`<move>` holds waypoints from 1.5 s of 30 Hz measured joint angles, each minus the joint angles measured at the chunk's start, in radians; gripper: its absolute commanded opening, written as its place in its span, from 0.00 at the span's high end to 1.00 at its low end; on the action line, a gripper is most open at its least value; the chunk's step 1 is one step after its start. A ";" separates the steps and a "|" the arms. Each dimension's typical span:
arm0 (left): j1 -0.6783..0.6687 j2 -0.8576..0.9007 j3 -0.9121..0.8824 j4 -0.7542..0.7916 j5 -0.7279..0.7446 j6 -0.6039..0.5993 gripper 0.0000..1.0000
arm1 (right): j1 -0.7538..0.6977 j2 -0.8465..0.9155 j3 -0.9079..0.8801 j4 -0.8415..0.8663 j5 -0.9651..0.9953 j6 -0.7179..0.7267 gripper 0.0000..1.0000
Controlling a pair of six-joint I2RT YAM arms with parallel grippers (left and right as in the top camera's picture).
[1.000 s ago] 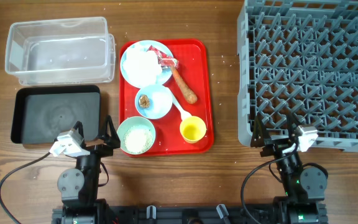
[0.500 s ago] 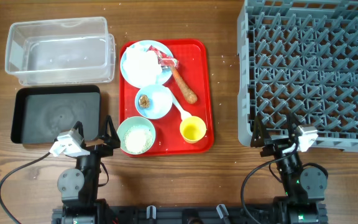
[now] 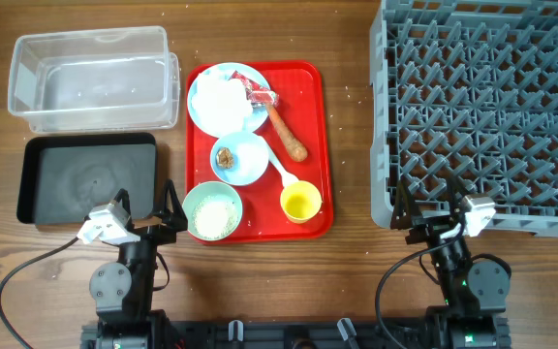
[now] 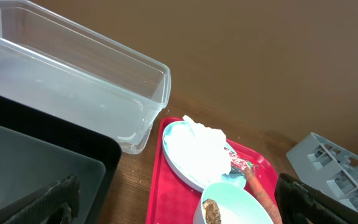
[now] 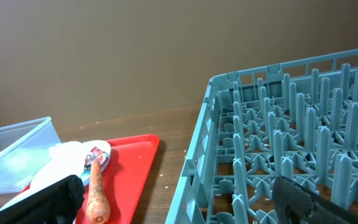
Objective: Sort waste into correct bins and load items into the dishwasher rack
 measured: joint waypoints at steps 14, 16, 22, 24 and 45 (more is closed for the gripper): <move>0.000 0.000 0.000 0.000 0.000 0.000 0.00 | 0.000 0.000 0.000 0.000 0.000 0.000 0.00; 0.000 0.000 0.000 0.000 0.000 0.000 0.00 | 0.000 0.000 0.000 0.000 0.000 0.000 0.00; 0.000 0.000 0.000 0.000 0.000 0.000 0.00 | 0.000 0.000 0.000 0.000 0.000 0.000 0.00; 0.000 0.000 0.000 0.000 0.000 0.000 0.00 | 0.000 0.000 0.000 0.000 0.000 0.000 0.00; 0.000 0.000 0.000 -0.001 -0.019 0.000 0.00 | 0.000 0.000 0.000 0.000 0.000 0.000 0.00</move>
